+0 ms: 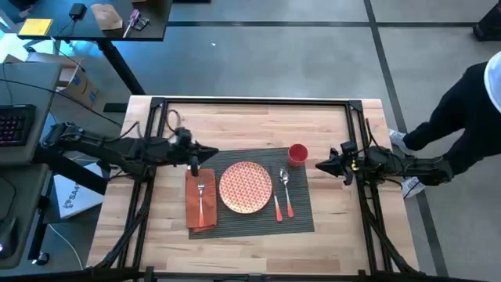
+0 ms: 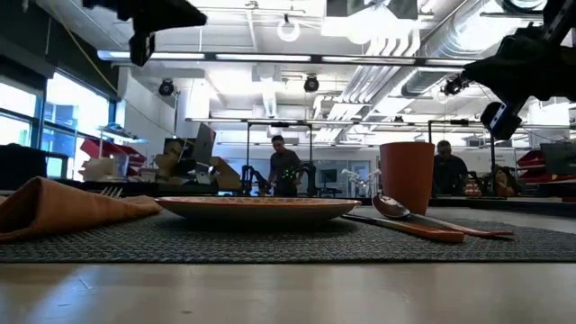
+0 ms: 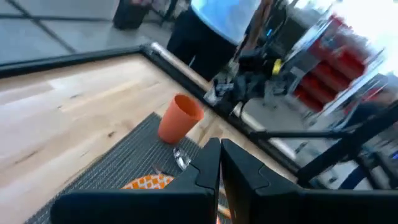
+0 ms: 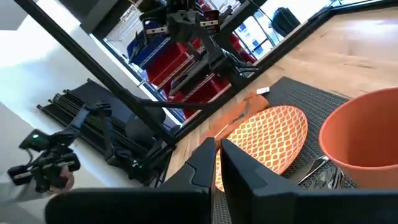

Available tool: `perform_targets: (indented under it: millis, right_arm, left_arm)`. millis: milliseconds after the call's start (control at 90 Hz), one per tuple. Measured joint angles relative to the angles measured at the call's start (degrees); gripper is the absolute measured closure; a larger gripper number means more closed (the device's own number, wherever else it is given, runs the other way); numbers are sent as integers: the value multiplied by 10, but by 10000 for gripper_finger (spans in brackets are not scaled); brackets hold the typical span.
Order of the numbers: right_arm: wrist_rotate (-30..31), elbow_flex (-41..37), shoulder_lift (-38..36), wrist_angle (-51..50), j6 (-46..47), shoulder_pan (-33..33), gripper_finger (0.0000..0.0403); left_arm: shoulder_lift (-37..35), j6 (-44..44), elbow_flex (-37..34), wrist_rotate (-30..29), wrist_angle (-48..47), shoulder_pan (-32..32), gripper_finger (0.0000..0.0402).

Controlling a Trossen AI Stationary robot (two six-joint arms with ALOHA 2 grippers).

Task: Set table place
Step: Return to Home Position

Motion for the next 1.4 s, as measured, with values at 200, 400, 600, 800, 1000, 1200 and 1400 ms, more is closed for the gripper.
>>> perform_targets:
  millis: [200,400,600,800,1000,1200,1400]
  right_arm:
    - [0,0,0,0,0,0,396]
    - [0,0,0,0,0,0,396]
    - [0,0,0,0,0,0,396]
    - [0,0,0,-1,0,0,396]
    - [0,0,0,-1,0,0,396]
    - [0,0,0,-1,0,0,396]
    - [0,0,0,-1,0,0,396]
  left_arm:
    - [-110,28,-119,84,84,47,401]
    - [-182,71,-192,184,113,91,401]
    - [-242,91,-250,258,143,127,401]
    - [-280,100,-291,336,150,150,401]
    - [-282,178,-290,348,153,153,401]
    - [-281,248,-290,347,81,153,401]
    - [-281,255,-290,346,10,153,401]
